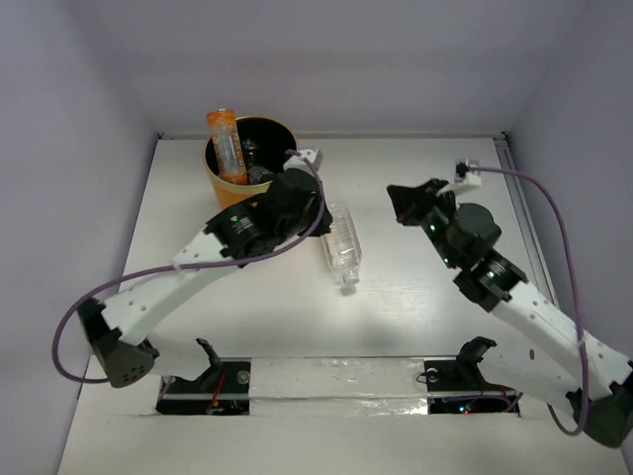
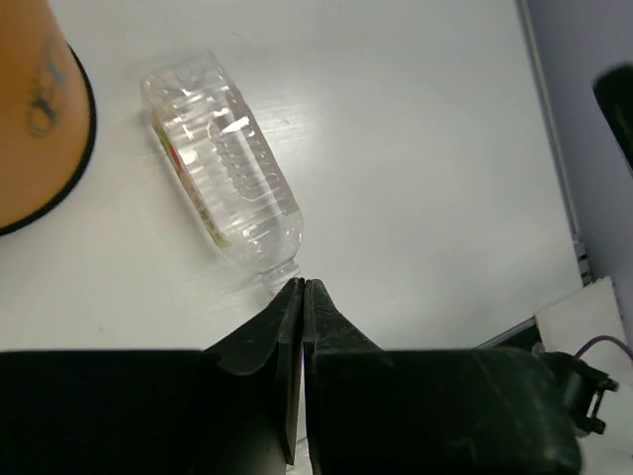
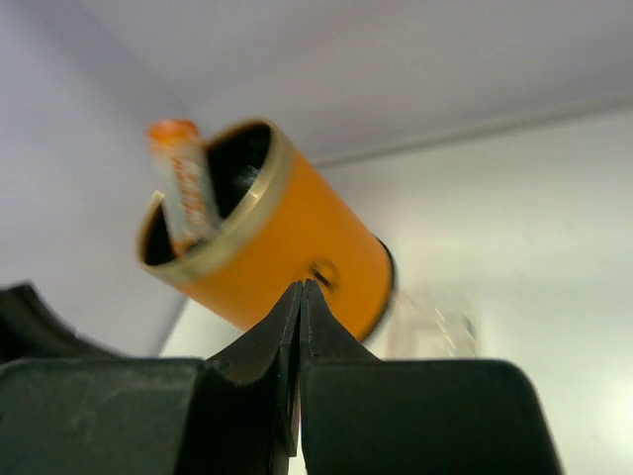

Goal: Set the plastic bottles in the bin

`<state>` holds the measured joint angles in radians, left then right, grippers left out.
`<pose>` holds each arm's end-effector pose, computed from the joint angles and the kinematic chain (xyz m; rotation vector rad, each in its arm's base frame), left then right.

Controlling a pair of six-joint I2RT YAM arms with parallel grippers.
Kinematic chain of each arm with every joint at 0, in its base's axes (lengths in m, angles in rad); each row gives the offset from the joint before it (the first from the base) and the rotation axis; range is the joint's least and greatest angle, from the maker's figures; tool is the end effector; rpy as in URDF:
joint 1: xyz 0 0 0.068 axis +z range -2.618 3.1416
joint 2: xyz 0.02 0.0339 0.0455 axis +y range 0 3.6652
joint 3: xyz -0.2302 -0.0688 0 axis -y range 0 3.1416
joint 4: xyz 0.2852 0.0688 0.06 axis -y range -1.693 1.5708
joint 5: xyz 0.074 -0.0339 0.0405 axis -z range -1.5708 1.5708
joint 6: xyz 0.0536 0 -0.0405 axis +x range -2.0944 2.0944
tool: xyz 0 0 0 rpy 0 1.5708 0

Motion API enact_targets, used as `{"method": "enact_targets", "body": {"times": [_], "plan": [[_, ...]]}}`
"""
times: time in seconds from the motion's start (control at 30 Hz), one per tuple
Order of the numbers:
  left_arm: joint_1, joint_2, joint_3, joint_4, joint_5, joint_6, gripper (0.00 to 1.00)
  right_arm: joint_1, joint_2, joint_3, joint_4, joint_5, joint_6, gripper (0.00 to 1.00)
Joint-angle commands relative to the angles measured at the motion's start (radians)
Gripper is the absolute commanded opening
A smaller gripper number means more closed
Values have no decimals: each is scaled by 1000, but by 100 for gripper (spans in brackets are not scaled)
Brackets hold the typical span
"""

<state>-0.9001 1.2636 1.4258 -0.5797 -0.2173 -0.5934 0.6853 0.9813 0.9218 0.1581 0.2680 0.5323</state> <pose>0.2189 -0.2573 0.3870 0.1696 2.0499 -0.7422 0.2454 0.1823 0.3602 0.1086 1.5221 0.7859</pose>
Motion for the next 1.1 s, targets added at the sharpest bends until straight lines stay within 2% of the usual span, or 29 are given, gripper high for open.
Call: {"method": "enact_targets", "body": {"times": [0.0, 0.07, 0.17, 0.2, 0.27, 0.3, 0.37, 0.4, 0.5, 0.67, 0.97, 1.07], "plan": [[-25, 83, 30, 86, 41, -23, 0, -45, -147, -115, -277, 91, 128, 0], [-34, 146, 59, 80, 9, -28, 0, -69, -206, -165, -400, 97, 188, 2], [-34, 278, 117, 34, -42, -43, 27, -79, -309, -201, -488, 85, 187, 16], [-34, 340, 133, 21, -59, -49, 44, -79, -346, -198, -511, 83, 178, 31], [-34, 393, 162, -18, -100, -63, 59, -79, -377, -189, -592, 89, 163, 51], [-34, 445, 191, -31, -109, -81, 71, -79, -394, -183, -618, 89, 158, 68], [-34, 515, 246, -72, -128, -111, 81, -79, -446, -187, -658, 76, 143, 86], [-34, 536, 266, -86, -135, -140, 84, -79, -463, -192, -669, 68, 141, 90], [-34, 607, 330, -126, -143, -189, 91, -79, -519, -207, -697, 21, 135, 99], [-25, 698, 419, -227, -175, -290, 95, -79, -585, -238, -709, -96, 118, 100], [-25, 823, 604, -408, -270, -335, 99, -79, -607, -235, -681, -229, 60, 100], [-4, 821, 595, -425, -292, -345, 99, -79, -609, -239, -670, -251, 49, 100]]}}
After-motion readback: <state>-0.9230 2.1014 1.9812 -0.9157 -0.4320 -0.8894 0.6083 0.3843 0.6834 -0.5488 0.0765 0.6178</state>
